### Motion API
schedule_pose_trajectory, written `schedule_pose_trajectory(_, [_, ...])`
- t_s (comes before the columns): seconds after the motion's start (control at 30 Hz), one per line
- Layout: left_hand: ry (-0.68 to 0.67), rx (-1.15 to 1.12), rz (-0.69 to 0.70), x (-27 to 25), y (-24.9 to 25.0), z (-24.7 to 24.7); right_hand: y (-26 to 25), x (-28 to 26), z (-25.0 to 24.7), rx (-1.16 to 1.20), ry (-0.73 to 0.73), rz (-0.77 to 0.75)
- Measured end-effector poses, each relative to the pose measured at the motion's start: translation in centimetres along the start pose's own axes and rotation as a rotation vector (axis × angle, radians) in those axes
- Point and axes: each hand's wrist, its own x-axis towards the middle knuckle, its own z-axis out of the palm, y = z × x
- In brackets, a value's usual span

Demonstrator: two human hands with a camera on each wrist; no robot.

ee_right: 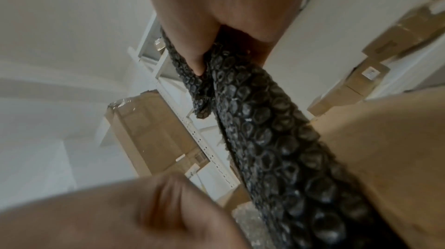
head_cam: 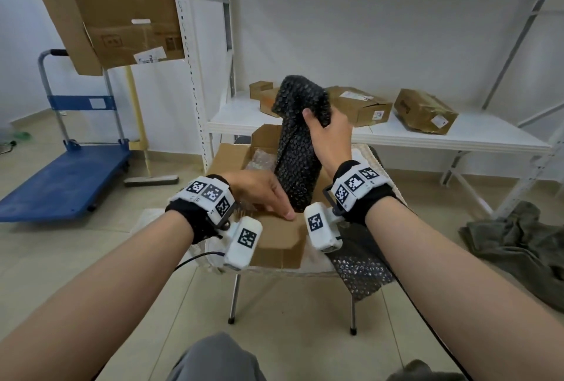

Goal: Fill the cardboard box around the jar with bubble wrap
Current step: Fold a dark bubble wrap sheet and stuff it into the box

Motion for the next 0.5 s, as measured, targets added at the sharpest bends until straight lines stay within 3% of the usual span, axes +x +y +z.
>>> schedule_pose_trajectory(0.17, [0.167,-0.095,0.004,1.2,-0.1,-1.7,0.8,-0.1,1.1,-0.269,-0.124,-0.089])
schedule_pose_trajectory(0.3, [0.044,-0.036,-0.047,2.4,0.7,-1.7,1.1,-0.2,1.8,-0.456,-0.211,-0.099])
schedule_pose_trajectory(0.5, [-0.032,0.095,-0.145,3.8,1.4,-1.0,1.9,0.3,2.4,-0.614,-0.345,-0.027])
